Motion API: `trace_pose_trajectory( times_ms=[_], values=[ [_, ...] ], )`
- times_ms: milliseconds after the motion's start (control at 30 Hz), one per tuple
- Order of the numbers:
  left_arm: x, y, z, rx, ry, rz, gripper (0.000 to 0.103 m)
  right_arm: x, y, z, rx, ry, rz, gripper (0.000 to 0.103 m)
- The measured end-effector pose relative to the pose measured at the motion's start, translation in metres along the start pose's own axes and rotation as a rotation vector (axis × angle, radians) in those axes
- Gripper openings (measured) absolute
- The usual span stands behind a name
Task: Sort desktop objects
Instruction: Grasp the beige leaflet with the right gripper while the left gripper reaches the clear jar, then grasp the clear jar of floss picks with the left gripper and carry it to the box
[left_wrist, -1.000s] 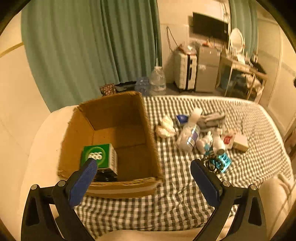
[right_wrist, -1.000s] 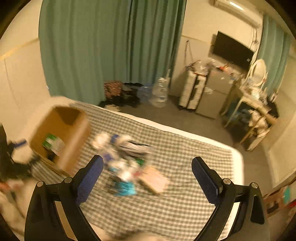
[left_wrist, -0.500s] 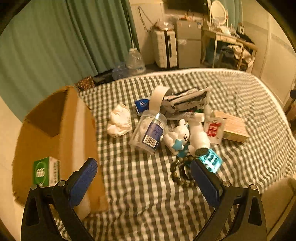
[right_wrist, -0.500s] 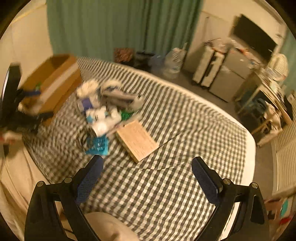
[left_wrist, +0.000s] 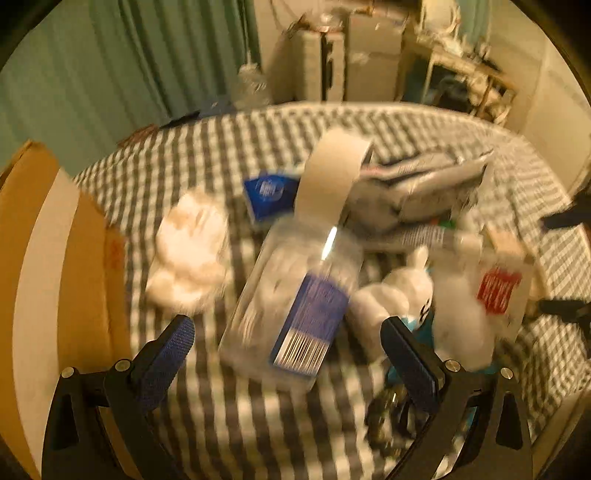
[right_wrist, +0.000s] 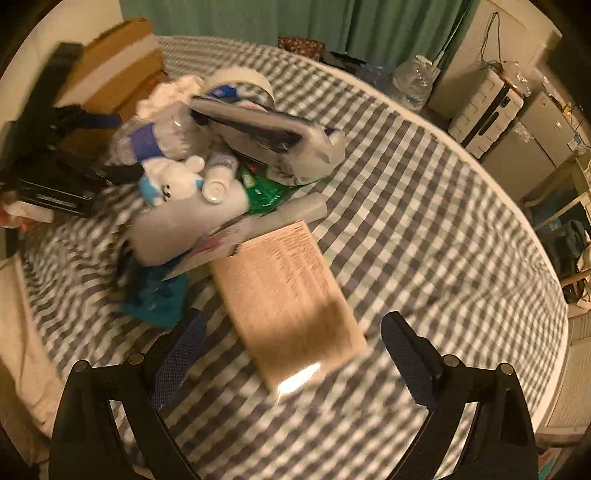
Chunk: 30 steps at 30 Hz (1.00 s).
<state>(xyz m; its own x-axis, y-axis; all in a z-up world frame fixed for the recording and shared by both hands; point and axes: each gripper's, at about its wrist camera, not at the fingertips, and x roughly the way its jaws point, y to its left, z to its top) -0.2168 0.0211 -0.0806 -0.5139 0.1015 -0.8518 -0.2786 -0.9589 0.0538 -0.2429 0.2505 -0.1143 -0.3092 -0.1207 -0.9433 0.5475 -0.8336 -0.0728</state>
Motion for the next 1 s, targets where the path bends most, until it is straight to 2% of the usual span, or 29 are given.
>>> trace_pose_trajectory(
  times_ms=[167, 300, 433, 500, 633, 767, 867, 933, 1000],
  values=[
    [0.008, 0.013, 0.006, -0.039, 0.035, -0.13, 0.103, 0.032, -0.004, 0.006, 0.058, 0.051, 0.078, 0.096],
    [0.008, 0.018, 0.001, -0.057, 0.078, -0.206, 0.103, 0.035, 0.005, -0.001, 0.117, 0.065, 0.018, 0.097],
    [0.002, 0.02, -0.007, 0.012, 0.07, -0.187, 0.103, 0.026, 0.004, -0.019, 0.299, 0.131, -0.023, 0.093],
    [0.002, 0.012, -0.007, 0.068, 0.069, -0.156, 0.103, 0.018, -0.001, -0.033, 0.396, 0.146, 0.008, 0.093],
    [0.005, -0.006, -0.005, 0.172, 0.1, -0.114, 0.1, 0.0, -0.003, -0.057, 0.473, 0.164, 0.058, 0.09],
    [0.008, -0.005, 0.008, 0.127, 0.094, -0.118, 0.1, -0.019, -0.005, -0.085, 0.545, 0.144, 0.079, 0.089],
    [0.016, 0.0, 0.017, 0.071, 0.138, -0.139, 0.1, -0.027, -0.01, -0.102, 0.604, 0.131, 0.126, 0.089],
    [0.015, 0.004, 0.021, 0.031, 0.157, -0.128, 0.1, -0.031, -0.011, -0.111, 0.621, 0.13, 0.143, 0.089],
    [0.007, 0.01, 0.022, 0.002, 0.137, -0.125, 0.1, -0.036, -0.013, -0.118, 0.617, 0.107, 0.142, 0.089]
  ],
)
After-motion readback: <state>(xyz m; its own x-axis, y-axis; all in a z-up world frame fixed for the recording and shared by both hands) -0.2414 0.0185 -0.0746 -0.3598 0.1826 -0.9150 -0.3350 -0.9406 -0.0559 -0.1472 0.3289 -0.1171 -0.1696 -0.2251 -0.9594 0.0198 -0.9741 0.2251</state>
